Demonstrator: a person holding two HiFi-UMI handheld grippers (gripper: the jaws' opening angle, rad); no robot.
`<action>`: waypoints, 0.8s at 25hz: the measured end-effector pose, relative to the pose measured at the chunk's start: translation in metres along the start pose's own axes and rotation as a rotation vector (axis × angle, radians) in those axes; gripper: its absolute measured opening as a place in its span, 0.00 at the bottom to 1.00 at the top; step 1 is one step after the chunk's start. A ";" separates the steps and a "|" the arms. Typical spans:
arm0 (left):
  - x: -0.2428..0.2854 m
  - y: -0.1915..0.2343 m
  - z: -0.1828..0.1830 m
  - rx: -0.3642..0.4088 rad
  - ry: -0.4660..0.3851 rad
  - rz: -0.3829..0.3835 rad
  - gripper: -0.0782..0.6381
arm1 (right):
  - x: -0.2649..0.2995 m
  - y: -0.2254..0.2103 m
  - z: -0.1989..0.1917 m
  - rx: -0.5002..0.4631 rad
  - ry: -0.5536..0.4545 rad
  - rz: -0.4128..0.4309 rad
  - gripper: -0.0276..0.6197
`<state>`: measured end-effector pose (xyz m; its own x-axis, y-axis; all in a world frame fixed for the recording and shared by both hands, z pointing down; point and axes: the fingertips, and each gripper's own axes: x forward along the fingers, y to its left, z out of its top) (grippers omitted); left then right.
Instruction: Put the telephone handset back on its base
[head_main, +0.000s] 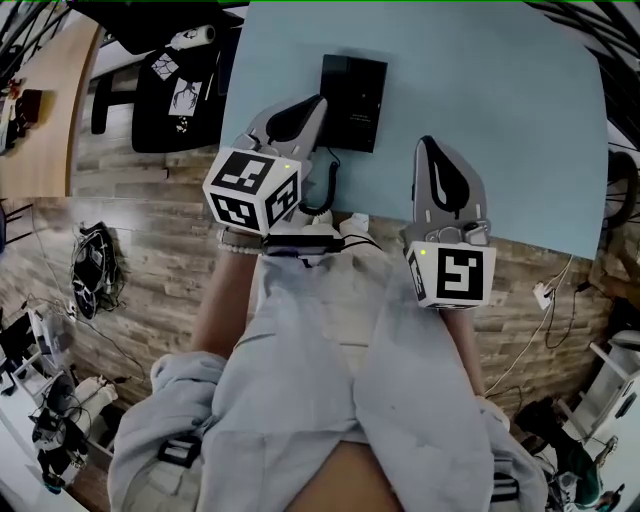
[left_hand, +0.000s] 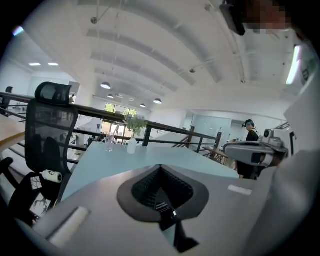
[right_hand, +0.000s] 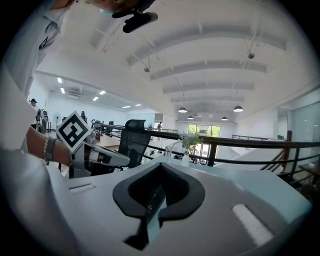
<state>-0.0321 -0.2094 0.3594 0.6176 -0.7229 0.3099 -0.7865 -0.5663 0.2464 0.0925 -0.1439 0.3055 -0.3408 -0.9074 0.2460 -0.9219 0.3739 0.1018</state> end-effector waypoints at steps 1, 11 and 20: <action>-0.004 -0.002 0.004 -0.004 -0.017 -0.010 0.11 | 0.000 0.000 0.002 -0.003 -0.005 -0.001 0.05; -0.036 -0.020 0.022 0.018 -0.095 -0.046 0.11 | -0.005 0.001 0.016 -0.035 -0.034 0.001 0.05; -0.046 -0.037 0.024 0.075 -0.103 -0.064 0.11 | -0.007 0.005 0.026 -0.067 -0.051 0.028 0.05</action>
<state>-0.0310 -0.1648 0.3145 0.6662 -0.7189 0.1985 -0.7457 -0.6379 0.1924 0.0854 -0.1401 0.2790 -0.3772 -0.9042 0.2005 -0.8979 0.4100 0.1601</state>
